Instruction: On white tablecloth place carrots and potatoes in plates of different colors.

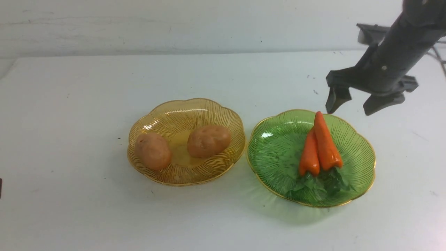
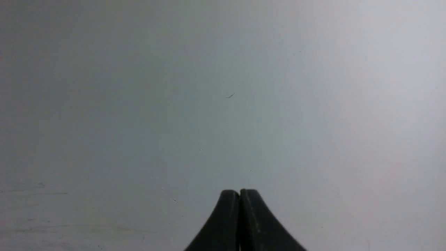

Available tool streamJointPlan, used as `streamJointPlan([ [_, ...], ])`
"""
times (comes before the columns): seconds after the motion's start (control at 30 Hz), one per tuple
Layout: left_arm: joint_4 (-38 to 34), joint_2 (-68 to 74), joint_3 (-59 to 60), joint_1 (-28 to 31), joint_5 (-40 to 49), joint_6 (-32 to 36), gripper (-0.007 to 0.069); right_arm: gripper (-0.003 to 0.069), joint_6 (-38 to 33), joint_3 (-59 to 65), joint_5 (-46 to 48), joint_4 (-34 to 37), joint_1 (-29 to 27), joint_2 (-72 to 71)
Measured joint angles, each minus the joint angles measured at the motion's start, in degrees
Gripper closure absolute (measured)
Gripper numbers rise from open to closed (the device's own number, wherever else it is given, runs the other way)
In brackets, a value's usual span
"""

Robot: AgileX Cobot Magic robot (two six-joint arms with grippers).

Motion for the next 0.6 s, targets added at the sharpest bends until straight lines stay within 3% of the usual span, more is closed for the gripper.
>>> streamJointPlan([
  [0.27, 2.0, -8.3, 7.9, 0.0, -10.7, -3.0, 0.0628, 0.0674, 0.2, 2.0, 2.1, -1.1, -0.1, 0.0],
  [0.43, 4.4, -18.8, 18.1, 0.0, -22.6, -4.5, 0.0628, 0.0674, 0.2, 2.0, 2.8, -1.1, -0.1, 0.0],
  [0.6, 4.5, -21.0, 19.6, 0.0, -24.3, -4.6, 0.0628, 0.0674, 0.2, 2.0, 2.9, -1.1, -0.1, 0.0],
])
